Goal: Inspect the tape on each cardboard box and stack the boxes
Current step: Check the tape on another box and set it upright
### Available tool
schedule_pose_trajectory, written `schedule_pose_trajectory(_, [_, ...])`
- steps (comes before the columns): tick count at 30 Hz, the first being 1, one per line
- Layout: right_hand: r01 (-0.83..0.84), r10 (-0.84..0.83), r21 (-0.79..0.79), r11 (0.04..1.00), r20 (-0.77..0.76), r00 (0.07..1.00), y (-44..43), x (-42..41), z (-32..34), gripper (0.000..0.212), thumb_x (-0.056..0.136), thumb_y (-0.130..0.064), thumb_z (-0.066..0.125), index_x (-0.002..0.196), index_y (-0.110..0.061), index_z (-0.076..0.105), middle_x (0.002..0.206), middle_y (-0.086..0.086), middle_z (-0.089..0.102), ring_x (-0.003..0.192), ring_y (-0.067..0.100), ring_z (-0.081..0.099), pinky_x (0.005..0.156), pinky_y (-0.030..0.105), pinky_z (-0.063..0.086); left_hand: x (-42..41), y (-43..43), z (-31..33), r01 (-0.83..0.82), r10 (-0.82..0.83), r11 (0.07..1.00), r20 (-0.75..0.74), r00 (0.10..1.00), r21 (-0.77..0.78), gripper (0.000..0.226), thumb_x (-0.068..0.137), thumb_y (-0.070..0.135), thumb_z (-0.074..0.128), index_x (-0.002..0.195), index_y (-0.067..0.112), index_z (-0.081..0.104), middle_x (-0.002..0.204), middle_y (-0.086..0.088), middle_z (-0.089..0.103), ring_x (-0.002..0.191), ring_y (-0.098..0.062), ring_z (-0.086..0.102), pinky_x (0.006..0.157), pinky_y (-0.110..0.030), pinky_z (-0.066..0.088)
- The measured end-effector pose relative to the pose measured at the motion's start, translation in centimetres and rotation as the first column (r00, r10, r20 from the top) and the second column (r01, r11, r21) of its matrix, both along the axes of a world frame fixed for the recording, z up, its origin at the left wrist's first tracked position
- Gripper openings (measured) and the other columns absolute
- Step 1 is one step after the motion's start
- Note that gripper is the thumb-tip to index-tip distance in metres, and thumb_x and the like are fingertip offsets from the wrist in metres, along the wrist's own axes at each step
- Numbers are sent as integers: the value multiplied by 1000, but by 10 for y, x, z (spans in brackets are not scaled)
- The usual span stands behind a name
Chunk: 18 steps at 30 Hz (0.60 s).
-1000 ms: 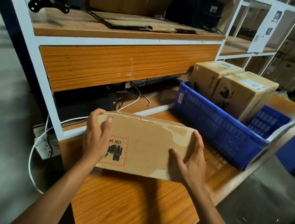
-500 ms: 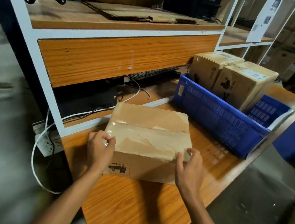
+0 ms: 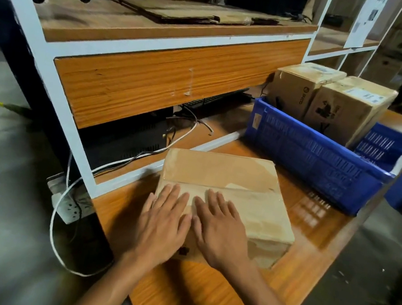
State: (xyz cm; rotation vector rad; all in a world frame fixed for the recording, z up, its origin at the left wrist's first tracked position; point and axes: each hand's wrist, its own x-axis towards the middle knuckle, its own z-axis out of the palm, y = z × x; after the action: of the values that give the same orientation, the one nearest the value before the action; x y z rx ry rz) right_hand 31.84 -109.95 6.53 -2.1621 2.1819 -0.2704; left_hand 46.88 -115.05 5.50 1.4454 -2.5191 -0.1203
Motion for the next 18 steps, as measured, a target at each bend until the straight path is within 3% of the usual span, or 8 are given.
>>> schedule_pose_trajectory(4, [31, -31, 44, 999, 16, 999, -1, 14, 1, 81, 91, -59, -10, 160, -25, 18, 169, 9, 8, 156, 26, 3, 122, 39, -1, 14, -14, 6, 58, -63, 994, 54, 997, 91, 84, 82, 60, -18, 158, 33, 6, 167, 9, 0, 152, -10, -8, 124, -45, 0])
schedule_pose_trajectory(7, [31, -33, 84, 996, 23, 999, -6, 21, 3, 75, 96, -59, -11, 161, -26, 6, 169, 6, -3, 155, 23, -8, 122, 41, -7, 20, -19, 12, 93, -109, 987, 125, 986, 131, 85, 81, 65, -28, 157, 35, -2, 166, 7, -8, 151, -11, -14, 121, -45, -4])
schedule_pose_trajectory(10, [21, -21, 152, 988, -2, 1000, -10, 24, 11, 81, 91, -58, -18, 161, -26, 9, 169, 7, 5, 156, 25, 1, 125, 45, 5, 17, -26, 21, 98, -155, 959, 201, 967, 267, 58, 102, 52, -2, 157, 35, -9, 165, 7, -19, 149, -12, -23, 121, -48, -9])
schedule_pose_trajectory(12, [9, -4, 172, 985, -30, 1000, -13, 20, 22, 84, 87, -58, -7, 156, -26, 27, 164, 8, 26, 152, 28, 22, 118, 46, 26, 18, -33, 31, 113, -206, 920, 220, 954, 375, 55, 107, 44, 12, 158, 34, -9, 165, 6, -21, 150, -12, -24, 122, -52, -11])
schedule_pose_trajectory(15, [20, -22, 155, 988, 10, 1000, -32, 6, 36, 47, 98, -54, 40, 127, -23, 60, 134, 1, 57, 124, 24, 51, 97, 41, 47, 19, -47, 43, 154, -249, 913, 217, 944, 377, 60, 107, 44, 26, 160, 32, -1, 168, 5, -9, 153, -15, -11, 123, -54, -7])
schedule_pose_trajectory(18, [109, -117, 65, 992, 137, 984, -51, -1, 37, 42, 98, -46, 54, 132, -23, 61, 130, 2, 61, 114, 23, 56, 94, 41, 52, 12, -55, 38, 190, -231, 938, 116, 966, 288, 65, 106, 45, 31, 160, 29, -2, 168, 4, -8, 153, -14, -10, 124, -47, -5])
